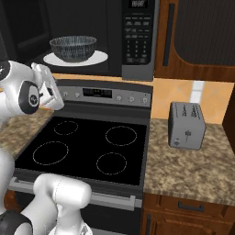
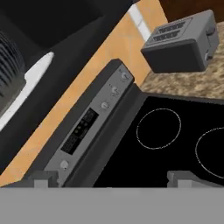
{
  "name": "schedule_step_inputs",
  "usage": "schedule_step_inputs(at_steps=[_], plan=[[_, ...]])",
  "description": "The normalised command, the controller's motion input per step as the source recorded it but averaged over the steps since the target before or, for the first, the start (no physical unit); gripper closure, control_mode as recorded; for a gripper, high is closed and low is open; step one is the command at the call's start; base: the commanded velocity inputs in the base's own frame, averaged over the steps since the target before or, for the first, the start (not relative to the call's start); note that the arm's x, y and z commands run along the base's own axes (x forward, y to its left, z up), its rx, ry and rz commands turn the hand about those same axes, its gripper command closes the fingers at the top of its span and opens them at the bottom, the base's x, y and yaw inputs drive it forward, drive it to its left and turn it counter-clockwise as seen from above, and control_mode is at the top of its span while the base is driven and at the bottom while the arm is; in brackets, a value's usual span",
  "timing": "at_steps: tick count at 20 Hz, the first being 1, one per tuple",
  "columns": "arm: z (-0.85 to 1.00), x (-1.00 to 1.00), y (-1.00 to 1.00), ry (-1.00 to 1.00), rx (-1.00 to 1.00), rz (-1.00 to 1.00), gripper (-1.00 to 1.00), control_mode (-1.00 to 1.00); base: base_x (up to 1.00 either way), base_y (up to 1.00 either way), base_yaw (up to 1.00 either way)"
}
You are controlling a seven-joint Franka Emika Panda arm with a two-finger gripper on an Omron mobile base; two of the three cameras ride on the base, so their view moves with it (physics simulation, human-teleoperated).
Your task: Pick the garlic from the sink and place it in the bowl. Then pick the bowl and place it in the microwave. Then close the microwave door and press the start button.
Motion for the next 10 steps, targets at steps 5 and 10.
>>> schedule_step_inputs(at_steps=[5,10], plan=[[-0.44,-0.26,0.3,-0.05,-0.29,-0.13,-1.0,-1.0,0.0,0.0,0.0],[-0.24,-0.18,0.48,-0.08,-0.29,-0.11,-1.0,-1.0,0.0,0.0,0.0]])
